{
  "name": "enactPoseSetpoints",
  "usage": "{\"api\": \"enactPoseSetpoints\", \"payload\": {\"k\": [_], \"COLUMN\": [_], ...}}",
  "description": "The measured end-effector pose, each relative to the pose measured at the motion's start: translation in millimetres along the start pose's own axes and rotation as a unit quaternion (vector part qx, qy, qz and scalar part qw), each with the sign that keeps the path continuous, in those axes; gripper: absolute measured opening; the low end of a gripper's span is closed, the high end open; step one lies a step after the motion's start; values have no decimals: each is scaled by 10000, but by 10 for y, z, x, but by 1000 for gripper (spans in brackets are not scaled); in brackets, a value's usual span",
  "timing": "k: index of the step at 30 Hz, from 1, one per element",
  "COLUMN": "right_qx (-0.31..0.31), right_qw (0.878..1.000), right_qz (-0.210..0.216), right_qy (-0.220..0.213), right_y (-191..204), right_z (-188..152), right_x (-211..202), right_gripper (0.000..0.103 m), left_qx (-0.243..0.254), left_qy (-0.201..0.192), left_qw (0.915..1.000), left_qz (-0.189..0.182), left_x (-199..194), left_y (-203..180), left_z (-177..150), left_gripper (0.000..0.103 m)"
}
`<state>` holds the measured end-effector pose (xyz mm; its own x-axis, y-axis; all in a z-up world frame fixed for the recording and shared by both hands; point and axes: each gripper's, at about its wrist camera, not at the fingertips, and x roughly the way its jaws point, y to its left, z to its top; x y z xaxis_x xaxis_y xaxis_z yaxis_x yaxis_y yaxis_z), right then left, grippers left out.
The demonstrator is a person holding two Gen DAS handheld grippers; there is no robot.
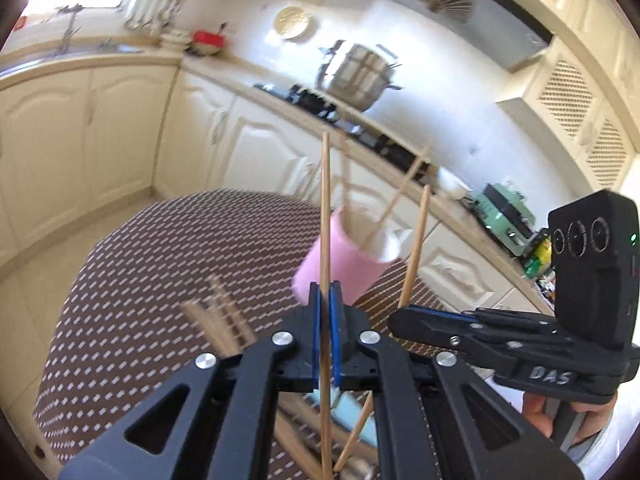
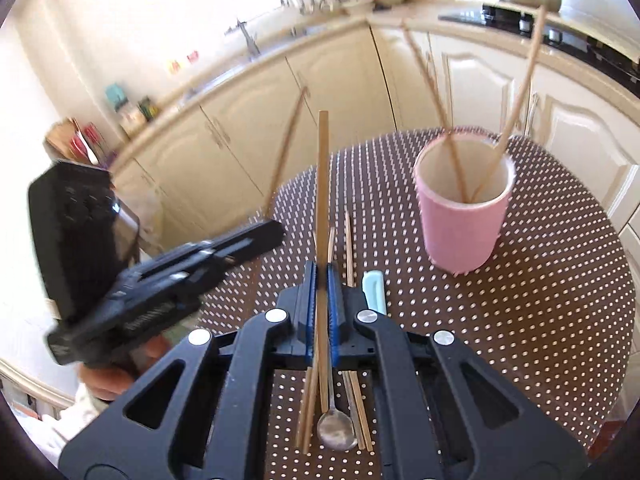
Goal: Organize utensils
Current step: 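Carry the chopstick over the pink cup and lower it inside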
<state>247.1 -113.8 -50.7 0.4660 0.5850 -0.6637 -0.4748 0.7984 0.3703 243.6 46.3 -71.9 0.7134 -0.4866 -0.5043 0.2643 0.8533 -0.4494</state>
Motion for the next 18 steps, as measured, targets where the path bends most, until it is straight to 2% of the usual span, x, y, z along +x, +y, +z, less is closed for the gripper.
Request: {"api": "enactPoseSetpoints", "payload": {"k": [5,9,13,17,18], "right_qx": [71,25,-110,-199,-216], "right_qw": [9979,9917,9785,9662,9631], "right_qz": [-108,-453,-893,-1114,-1162], "right_qy": [-636,-1203,-1854,-2316,-2418], "right_y": [-167,-172,-196,-230,-246], "right_z": [151,313,465,625,674], "right_x": [-389,-598,-830,-934,-949], "right_gripper": [6,6,6,6,6], "left_qx": [273,525,655,781,889], "left_qy": [-349,-708,-1218,-1625,-1783], "left_qw": [9987,9955,9900,9833,9798], "left_qz": [-244,-352,-291,-259,-156], "left_x": [86,198,306,418,445], "left_y": [-318,-521,-646,-753,-796], "left_z": [187,401,605,761,794], "left_gripper": [4,4,4,4,4]}}
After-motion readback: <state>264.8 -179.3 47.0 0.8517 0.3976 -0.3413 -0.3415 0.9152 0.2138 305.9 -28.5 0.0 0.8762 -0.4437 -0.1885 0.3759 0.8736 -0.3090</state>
